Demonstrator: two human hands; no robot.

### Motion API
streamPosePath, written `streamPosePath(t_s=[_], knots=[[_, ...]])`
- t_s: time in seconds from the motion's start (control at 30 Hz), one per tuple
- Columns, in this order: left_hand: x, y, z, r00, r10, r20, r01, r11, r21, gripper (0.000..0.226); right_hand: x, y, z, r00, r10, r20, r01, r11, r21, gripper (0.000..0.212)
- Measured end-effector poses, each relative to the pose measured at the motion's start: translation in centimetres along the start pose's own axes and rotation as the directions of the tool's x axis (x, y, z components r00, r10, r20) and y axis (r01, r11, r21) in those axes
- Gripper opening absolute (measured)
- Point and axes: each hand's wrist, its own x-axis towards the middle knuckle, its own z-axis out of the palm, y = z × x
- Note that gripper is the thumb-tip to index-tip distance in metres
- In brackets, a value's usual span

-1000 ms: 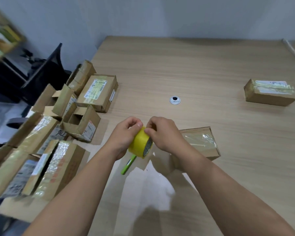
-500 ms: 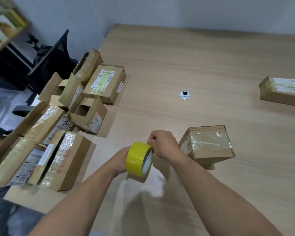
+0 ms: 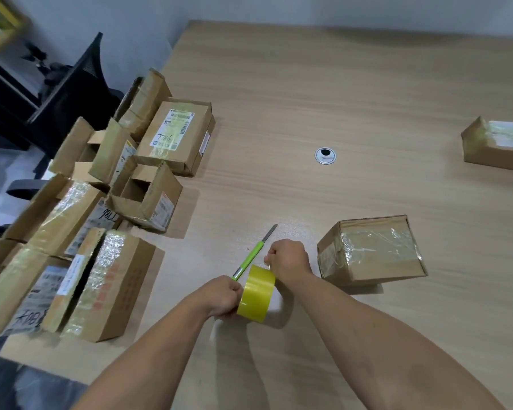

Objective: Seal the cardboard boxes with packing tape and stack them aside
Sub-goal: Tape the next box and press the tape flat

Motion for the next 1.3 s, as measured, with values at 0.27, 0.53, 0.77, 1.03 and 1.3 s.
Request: streamPosePath(t_s=[0.27,0.53,0.77,1.03,1.3], knots=[[0.8,2.2,-1.2,0.994,-0.022,0.104,-0.023,0.912,0.41,0.018,1.6,-0.1,-0.9,0.997,0.006,0.073,0.005,0.989,-0.147,0.037],[1.0,2.6,-1.7,0.996,-0.07,0.063,0.035,0.899,0.437,0.027,1.3,0.0,-1.2,0.998,0.043,0.037,-0.035,0.981,-0.192,0.05],[-1.4,4.5,-3.6,0.999,-0.028,0.044,0.02,0.981,0.191,0.03,-0.5,-1.7,-2.1,0.999,-0.036,-0.023,0.033,0.989,-0.147,0.004],[-3.5,11.5,-2.8,0.863,0.284,-0.418,-0.368,0.92,-0.134,0.031,-4.1,-5.3,-9.3,0.934,-0.29,-0.21,0.3,0.954,0.017,0.013],[-4.9,17.4,5.5,0.902,0.286,-0.323,-0.41,0.802,-0.436,0.024,-8.7,1.2,-15.7,0.806,-0.343,-0.482,0.326,0.938,-0.122,0.022]])
